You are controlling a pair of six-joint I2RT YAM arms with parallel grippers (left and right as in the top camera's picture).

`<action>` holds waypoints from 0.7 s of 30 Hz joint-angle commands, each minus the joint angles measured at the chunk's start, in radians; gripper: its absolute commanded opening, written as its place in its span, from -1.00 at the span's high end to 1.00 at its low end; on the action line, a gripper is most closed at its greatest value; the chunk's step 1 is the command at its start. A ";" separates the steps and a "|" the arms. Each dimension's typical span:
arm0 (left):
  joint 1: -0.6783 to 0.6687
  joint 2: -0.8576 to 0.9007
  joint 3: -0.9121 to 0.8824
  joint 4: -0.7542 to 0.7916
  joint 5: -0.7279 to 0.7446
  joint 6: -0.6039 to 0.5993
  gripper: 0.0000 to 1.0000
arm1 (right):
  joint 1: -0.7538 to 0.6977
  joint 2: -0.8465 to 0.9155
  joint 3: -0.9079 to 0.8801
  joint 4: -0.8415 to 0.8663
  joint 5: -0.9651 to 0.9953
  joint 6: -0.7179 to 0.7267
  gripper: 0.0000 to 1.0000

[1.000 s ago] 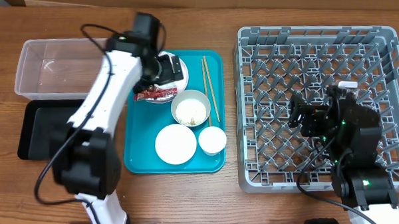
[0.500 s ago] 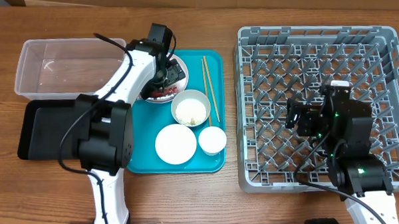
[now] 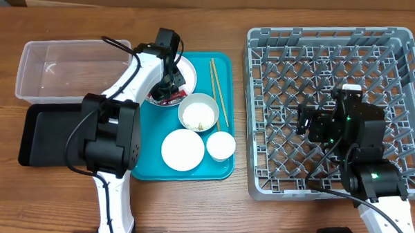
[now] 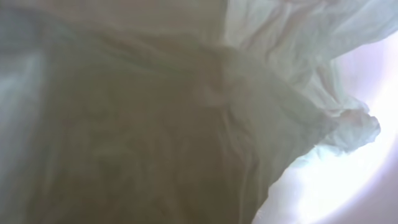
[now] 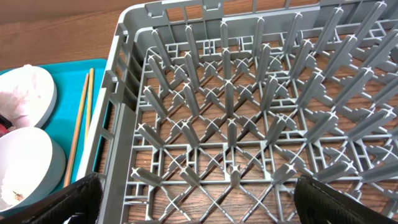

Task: Sort waste into correct bins and load items into the dishwasher
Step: 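Reach the left gripper to the plate and grasp the red wrapper, then carry the red wrapper left and drop it into the clear bin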

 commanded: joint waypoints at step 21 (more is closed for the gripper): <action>0.306 0.018 0.780 -0.633 0.068 0.257 0.92 | -0.002 -0.001 0.027 -0.001 -0.005 0.000 -1.00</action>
